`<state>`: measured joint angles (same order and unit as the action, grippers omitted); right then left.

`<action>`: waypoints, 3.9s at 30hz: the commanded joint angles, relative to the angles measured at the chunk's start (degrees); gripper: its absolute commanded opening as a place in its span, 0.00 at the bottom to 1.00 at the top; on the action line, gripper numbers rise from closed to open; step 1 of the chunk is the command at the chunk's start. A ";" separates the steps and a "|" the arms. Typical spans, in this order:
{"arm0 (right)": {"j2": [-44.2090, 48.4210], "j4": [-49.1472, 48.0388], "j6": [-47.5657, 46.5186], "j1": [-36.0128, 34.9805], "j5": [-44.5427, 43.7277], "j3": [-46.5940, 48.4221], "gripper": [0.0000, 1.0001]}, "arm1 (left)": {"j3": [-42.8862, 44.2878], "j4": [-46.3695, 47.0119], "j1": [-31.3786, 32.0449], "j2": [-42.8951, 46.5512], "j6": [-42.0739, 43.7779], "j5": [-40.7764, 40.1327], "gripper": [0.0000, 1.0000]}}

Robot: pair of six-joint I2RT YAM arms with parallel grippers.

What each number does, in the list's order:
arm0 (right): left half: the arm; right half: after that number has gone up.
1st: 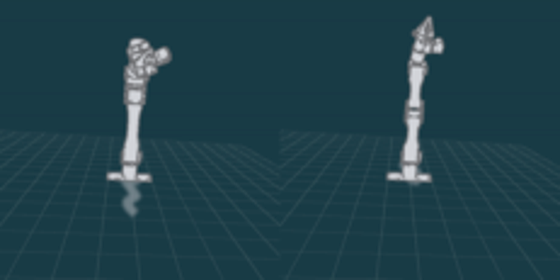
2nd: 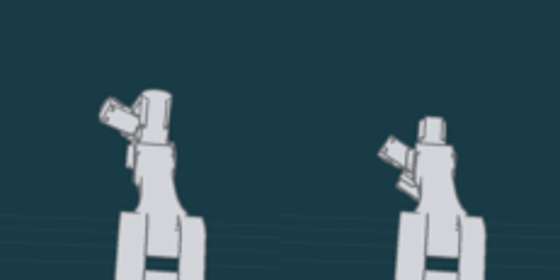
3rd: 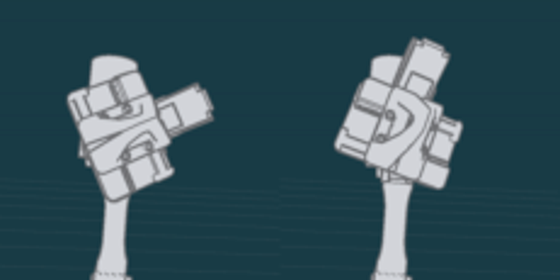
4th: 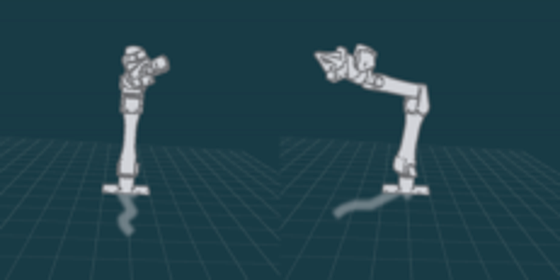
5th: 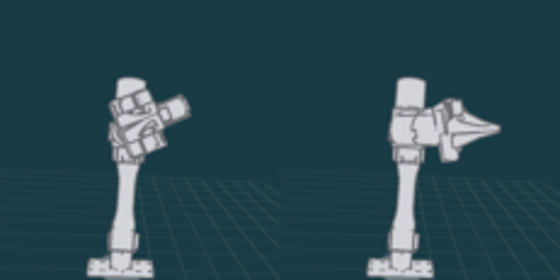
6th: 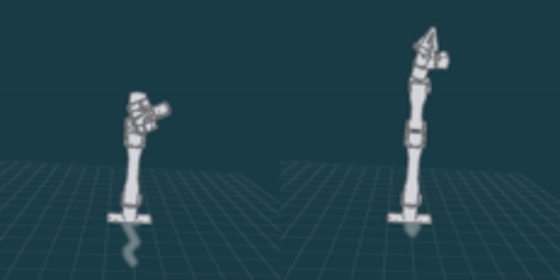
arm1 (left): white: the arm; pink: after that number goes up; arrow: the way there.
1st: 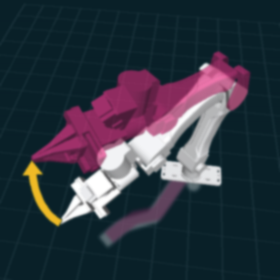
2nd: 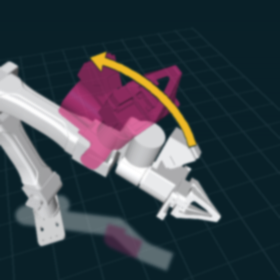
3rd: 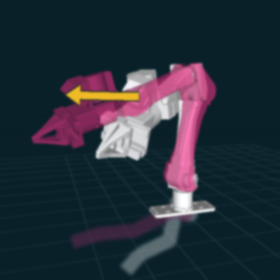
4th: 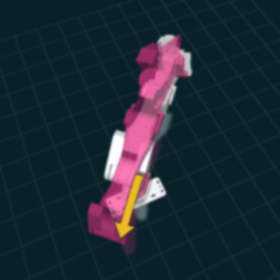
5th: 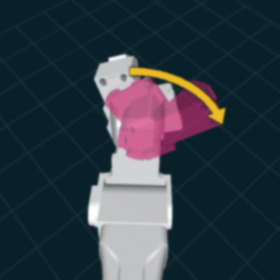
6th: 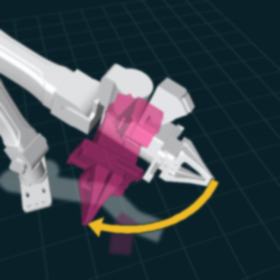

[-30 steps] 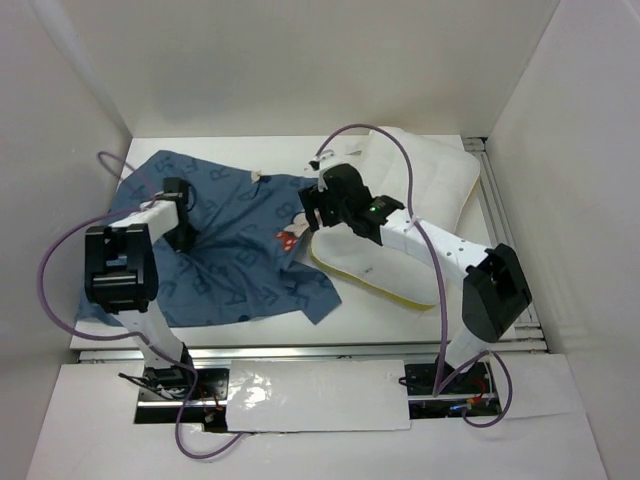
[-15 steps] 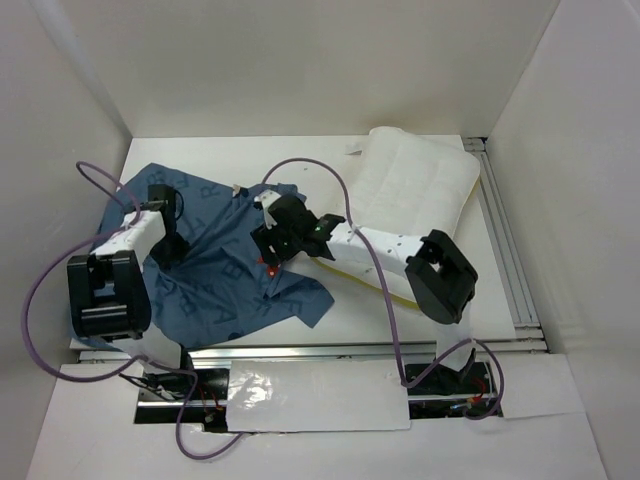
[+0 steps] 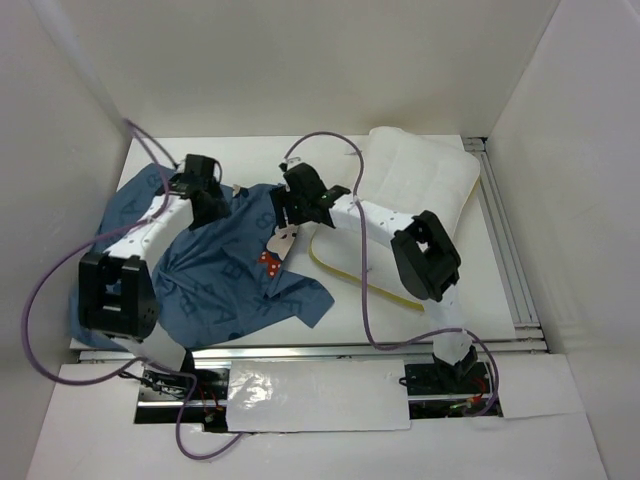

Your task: Put the pillow into the pillowcase

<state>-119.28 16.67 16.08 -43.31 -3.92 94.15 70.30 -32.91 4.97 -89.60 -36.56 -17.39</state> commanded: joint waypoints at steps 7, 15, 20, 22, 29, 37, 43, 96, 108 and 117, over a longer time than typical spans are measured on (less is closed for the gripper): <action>-8.76 2.41 1.33 3.32 6.57 9.46 0.72 | 9.75 5.76 8.12 -19.45 8.09 4.72 0.71; -11.23 3.37 0.80 4.99 9.80 11.76 0.15 | 15.30 3.90 7.07 -28.00 5.45 5.35 0.54; -8.60 4.43 -1.48 4.99 3.85 13.77 0.00 | 17.32 3.90 5.23 -31.06 5.44 4.82 0.00; -7.81 5.91 -3.41 5.51 -0.02 15.44 0.00 | 19.43 2.59 5.22 -33.61 5.44 3.42 0.00; -5.96 6.26 -8.25 14.29 0.66 18.52 0.00 | 30.49 -3.12 2.68 -42.12 3.60 -3.71 0.00; -13.68 1.45 -21.06 21.07 3.39 29.50 0.00 | 43.59 -7.35 -1.02 -51.01 6.23 -6.60 0.00; -23.88 -5.06 -24.59 24.67 1.89 37.50 0.34 | 54.49 -9.02 -2.77 -55.67 6.76 -3.20 0.00; 23.41 5.58 11.43 -4.50 -0.82 -24.36 0.94 | -17.04 6.45 14.80 -7.08 -4.92 10.27 0.94; 11.98 -4.73 18.99 -6.96 -3.35 -25.42 0.60 | -21.60 7.68 15.95 -2.34 -6.69 8.33 0.94; 25.92 8.11 23.64 -4.95 -20.32 -34.11 0.00 | -27.67 7.68 15.95 2.85 -8.62 6.06 0.94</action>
<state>-100.86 18.57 36.40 -49.71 -15.29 63.07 46.41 -20.25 20.64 -87.35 -42.61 -11.51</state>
